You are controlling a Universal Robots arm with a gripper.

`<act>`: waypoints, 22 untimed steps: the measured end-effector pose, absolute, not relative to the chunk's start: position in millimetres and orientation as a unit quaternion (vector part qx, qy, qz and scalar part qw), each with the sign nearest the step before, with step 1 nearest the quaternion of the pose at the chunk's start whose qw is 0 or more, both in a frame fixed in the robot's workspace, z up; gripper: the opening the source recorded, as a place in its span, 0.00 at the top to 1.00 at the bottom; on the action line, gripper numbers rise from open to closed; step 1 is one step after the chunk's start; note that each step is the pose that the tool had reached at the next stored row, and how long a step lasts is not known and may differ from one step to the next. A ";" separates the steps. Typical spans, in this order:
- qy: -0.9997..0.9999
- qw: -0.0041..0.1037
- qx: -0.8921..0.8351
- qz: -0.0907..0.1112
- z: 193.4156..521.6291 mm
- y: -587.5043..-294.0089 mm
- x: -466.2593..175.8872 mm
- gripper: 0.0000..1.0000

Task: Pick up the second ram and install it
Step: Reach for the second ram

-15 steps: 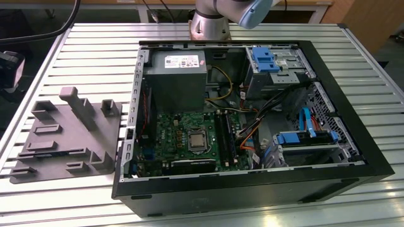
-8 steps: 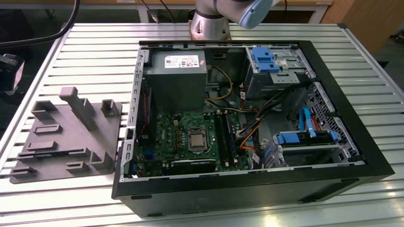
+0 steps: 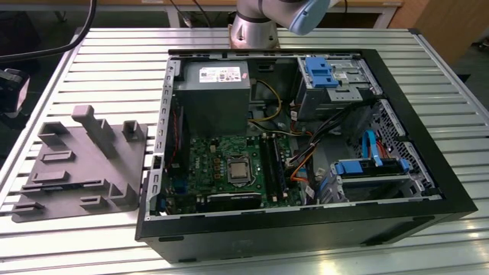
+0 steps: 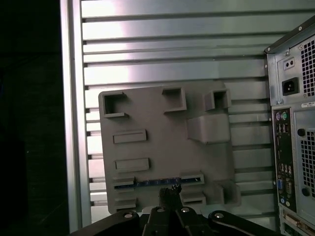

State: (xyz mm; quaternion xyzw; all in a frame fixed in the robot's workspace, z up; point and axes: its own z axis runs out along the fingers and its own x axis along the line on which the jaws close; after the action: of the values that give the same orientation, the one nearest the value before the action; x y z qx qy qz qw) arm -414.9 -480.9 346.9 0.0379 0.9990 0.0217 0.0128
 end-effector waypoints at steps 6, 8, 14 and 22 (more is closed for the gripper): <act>0.999 0.013 0.038 0.022 345.3 -481.3 -415.7 0.89; 0.999 0.013 0.038 0.022 344.8 -481.4 -416.1 0.89; 0.999 0.013 0.038 0.022 343.6 -481.7 -417.2 0.89; 0.999 0.013 0.038 0.022 341.8 -482.0 -419.2 0.89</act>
State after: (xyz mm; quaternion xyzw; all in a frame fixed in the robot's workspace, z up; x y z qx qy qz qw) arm -419.2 -482.0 341.8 0.0379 0.9990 0.0217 0.0128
